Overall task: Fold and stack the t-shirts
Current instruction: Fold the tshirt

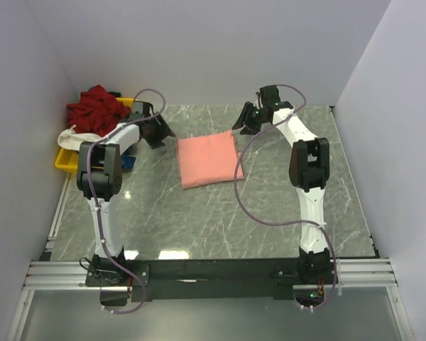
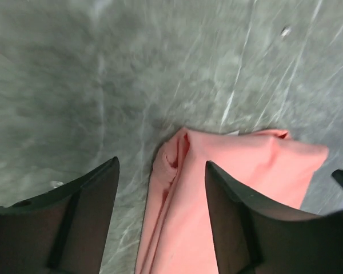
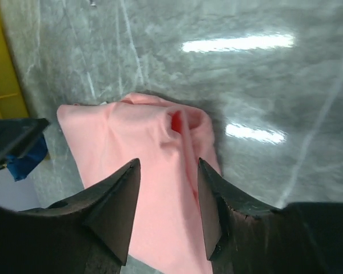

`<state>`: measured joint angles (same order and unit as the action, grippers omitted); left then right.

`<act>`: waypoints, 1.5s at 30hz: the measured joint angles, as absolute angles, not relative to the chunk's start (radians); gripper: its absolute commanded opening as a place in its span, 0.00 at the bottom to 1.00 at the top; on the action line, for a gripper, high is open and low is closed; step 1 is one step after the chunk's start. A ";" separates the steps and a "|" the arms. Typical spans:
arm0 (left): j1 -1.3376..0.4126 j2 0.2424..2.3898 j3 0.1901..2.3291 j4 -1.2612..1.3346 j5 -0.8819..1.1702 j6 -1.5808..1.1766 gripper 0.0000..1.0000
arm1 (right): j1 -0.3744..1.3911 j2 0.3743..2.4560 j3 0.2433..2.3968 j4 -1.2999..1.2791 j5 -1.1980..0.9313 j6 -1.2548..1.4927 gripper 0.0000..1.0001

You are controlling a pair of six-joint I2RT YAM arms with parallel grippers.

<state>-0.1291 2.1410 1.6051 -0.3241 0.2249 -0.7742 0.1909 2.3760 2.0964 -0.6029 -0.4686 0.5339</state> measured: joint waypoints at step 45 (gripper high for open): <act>-0.360 1.877 1.110 -0.121 0.226 -0.875 0.01 | 0.182 2.252 1.864 -0.476 -0.533 0.611 0.57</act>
<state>-0.3599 1.8767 1.1103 -0.1215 0.2260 -0.8753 0.1818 2.2520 1.8645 -0.4759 -0.5331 0.6106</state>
